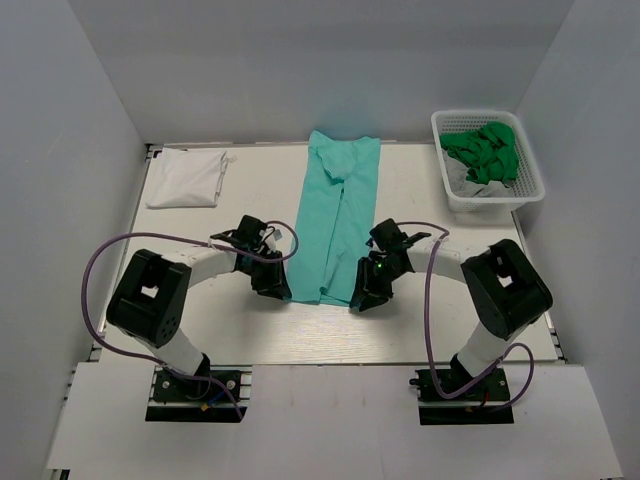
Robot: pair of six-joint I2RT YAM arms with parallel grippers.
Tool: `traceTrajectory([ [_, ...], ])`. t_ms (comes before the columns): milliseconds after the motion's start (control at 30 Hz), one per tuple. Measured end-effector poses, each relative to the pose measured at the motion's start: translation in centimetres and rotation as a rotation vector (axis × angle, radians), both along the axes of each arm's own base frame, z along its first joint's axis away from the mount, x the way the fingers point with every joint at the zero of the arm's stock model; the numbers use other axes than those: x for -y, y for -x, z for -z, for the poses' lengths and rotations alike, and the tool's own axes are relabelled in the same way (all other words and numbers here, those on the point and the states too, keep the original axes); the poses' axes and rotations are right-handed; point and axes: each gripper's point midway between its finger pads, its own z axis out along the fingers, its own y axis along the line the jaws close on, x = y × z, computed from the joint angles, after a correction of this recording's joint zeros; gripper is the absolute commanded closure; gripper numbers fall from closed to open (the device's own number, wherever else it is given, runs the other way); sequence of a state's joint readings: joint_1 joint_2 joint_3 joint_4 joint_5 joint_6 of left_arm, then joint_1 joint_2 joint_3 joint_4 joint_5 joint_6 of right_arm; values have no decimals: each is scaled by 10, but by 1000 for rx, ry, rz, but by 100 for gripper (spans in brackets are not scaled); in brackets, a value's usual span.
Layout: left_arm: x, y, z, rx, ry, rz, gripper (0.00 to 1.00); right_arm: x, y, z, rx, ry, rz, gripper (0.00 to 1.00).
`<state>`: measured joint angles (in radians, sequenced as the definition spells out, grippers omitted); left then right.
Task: Fold and stack the t-shirts
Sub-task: Grab the bottom of the folded rectangular tshirt with both arms, then fold the folded rectangular tshirt in 1/3 of the way
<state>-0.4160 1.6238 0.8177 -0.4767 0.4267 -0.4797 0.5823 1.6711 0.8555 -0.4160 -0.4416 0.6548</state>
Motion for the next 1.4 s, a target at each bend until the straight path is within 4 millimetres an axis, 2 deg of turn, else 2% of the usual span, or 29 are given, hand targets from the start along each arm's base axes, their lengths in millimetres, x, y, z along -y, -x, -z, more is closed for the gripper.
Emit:
traceTrajectory([
  [167, 7, 0, -1, 30, 49, -16, 69, 2, -5, 4, 4, 34, 16, 62],
  [233, 10, -1, -1, 37, 60, -17, 82, 2, -10, 4, 19, 46, 20, 62],
  [300, 11, -3, -1, 46, 60, -22, 92, 2, -14, 4, 31, 58, 26, 67],
  [333, 11, -4, -1, 50, 60, -25, 100, 3, -15, 4, 34, 63, 26, 81],
  [400, 11, -6, -1, 57, 58, -29, 100, 5, -18, 8, 43, 80, 27, 100],
  [567, 11, -4, -4, 60, 58, -40, 100, 10, -19, 8, 52, 115, 33, 100],
  [700, 15, 8, -27, 86, 84, -28, 100, 12, -13, -7, 87, 125, 12, 100],
  [800, 19, 21, -51, 111, 113, -4, 100, 7, 0, -23, 110, 107, -31, 100],
  [933, 19, 33, -62, 79, 114, 6, 100, 5, 22, -28, 94, 113, -88, 100],
  [1033, 20, 33, -70, 56, 101, 2, 100, 11, 28, -28, 78, 148, -97, 100],
  [1133, 26, 20, -84, 73, 104, -13, 100, 12, 19, -35, 93, 176, -83, 100],
  [1300, 37, -15, -109, 127, 119, -71, 100, -5, -24, -65, 192, 160, -36, 100],
  [1400, 41, -39, -112, 139, 88, -110, 100, -13, -50, -77, 225, 151, -11, 100],
])
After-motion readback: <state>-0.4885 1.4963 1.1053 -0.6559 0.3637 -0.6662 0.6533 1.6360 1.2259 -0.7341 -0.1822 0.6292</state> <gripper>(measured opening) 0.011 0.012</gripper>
